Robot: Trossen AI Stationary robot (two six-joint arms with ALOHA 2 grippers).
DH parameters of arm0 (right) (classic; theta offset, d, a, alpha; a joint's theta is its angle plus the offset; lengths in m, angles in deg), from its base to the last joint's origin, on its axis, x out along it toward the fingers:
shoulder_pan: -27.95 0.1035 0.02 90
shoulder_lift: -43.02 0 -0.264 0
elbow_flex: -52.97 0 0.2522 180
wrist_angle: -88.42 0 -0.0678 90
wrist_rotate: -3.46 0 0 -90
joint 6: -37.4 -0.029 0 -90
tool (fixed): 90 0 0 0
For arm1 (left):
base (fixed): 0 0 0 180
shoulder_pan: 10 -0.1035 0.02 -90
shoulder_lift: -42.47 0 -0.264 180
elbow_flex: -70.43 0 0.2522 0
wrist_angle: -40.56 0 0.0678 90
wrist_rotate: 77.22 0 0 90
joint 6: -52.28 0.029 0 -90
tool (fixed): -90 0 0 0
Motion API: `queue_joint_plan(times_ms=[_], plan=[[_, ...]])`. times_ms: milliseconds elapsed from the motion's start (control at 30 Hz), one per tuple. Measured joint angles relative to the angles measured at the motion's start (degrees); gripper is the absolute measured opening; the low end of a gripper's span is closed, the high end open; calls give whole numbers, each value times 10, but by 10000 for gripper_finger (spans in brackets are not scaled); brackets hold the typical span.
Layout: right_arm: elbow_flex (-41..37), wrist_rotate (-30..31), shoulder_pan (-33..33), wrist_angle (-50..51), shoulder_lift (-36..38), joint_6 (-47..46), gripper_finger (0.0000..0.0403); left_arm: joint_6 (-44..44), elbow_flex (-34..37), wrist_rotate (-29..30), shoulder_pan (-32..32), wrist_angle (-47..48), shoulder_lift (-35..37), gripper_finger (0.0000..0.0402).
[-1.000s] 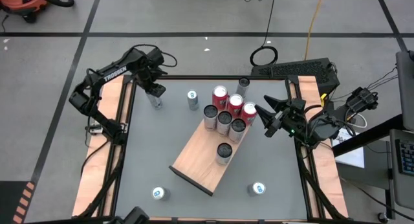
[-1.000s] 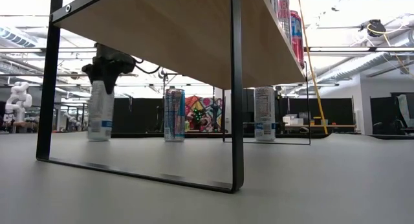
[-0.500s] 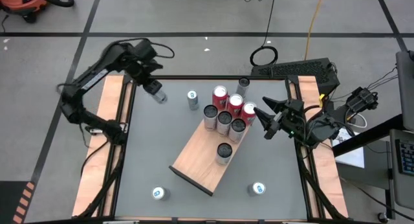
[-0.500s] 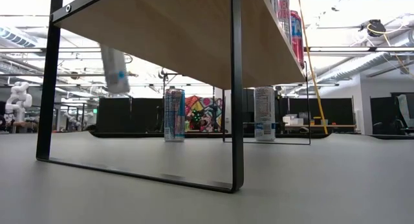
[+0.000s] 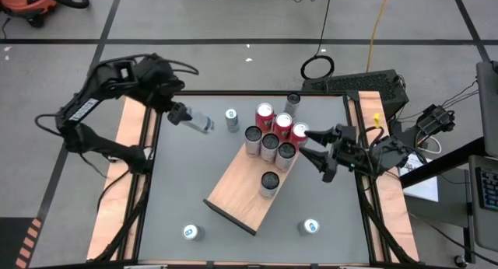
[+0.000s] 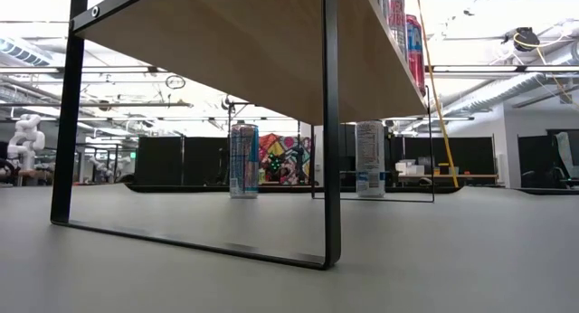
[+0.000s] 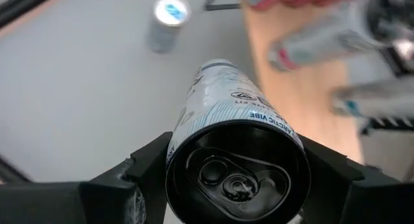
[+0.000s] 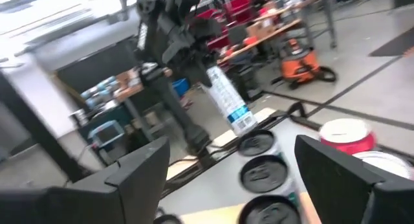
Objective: Place canned beverage on shelf
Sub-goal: Put the white blue soda can on the shelf aligned with the other white blue soda cans
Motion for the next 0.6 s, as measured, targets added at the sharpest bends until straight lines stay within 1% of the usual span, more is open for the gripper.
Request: queue_joint_plan(times_ms=[233, 333, 467, 600], plan=[[0, -80, 0, -6, 0, -43, 306, -18, -41, -23, 75, 0, 8, 250], [0, -107, 0, -30, -7, -34, 306, -1, -54, -41, 97, -1, 8, 251], [1, -110, 0, -111, -21, 10, 306, 32, -61, -52, 116, -28, 8, 251], [41, -105, -1, -121, -52, 44, 306, 72, -62, -55, 133, -68, 8, 251]])
